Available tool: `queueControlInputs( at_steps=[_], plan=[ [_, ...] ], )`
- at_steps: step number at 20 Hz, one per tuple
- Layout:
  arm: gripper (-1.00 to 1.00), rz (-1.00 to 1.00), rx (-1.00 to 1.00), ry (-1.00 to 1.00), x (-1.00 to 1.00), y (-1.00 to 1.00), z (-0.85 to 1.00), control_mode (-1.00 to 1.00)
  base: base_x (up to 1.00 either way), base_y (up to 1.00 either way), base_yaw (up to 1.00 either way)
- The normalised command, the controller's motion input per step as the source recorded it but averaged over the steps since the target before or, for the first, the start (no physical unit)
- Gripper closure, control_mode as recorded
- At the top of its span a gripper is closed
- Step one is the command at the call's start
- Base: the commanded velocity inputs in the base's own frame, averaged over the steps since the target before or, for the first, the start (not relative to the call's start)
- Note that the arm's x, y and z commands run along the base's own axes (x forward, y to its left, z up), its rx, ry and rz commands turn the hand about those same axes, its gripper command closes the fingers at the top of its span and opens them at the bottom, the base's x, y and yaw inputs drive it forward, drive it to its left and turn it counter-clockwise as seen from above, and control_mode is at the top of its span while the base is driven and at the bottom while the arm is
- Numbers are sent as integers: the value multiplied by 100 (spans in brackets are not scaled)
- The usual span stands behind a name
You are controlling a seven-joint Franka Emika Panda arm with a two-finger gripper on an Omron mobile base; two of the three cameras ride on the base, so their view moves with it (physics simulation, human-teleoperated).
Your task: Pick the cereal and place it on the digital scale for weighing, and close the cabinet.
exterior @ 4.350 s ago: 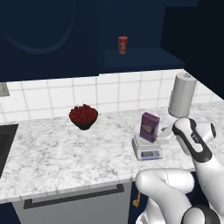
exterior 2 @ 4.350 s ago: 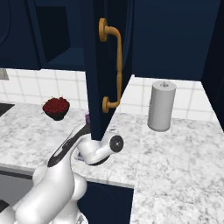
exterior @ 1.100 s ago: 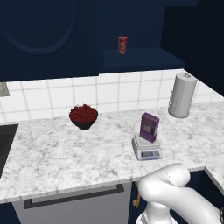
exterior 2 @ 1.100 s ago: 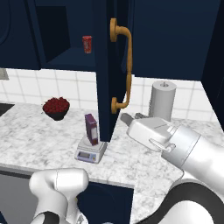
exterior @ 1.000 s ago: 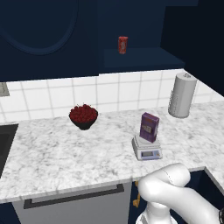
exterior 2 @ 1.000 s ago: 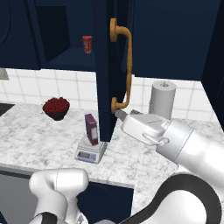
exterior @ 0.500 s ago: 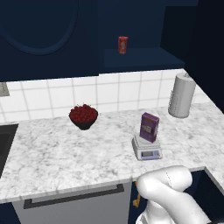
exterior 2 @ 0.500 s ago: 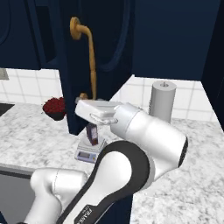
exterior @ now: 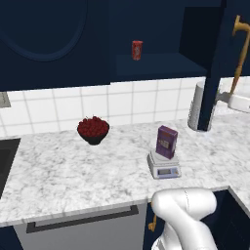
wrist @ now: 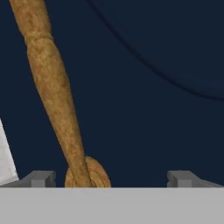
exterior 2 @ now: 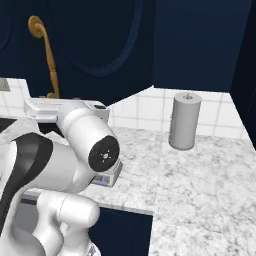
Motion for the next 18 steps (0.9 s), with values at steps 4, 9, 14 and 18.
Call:
queueControlInputs(
  at_steps=[4, 9, 14, 18],
  plan=[
    [-100, -47, -18, 3, 96, 100, 6, -100, 0, 0, 0],
    [-100, -49, -16, 7, 100, 100, 16, -100, 0, 0, 0],
    [-100, -35, -15, 15, 100, 69, 4, -100, 0, 0, 0],
    [-100, -12, -7, 30, 100, 24, 0, -100, 0, 0, 0]
  ],
)
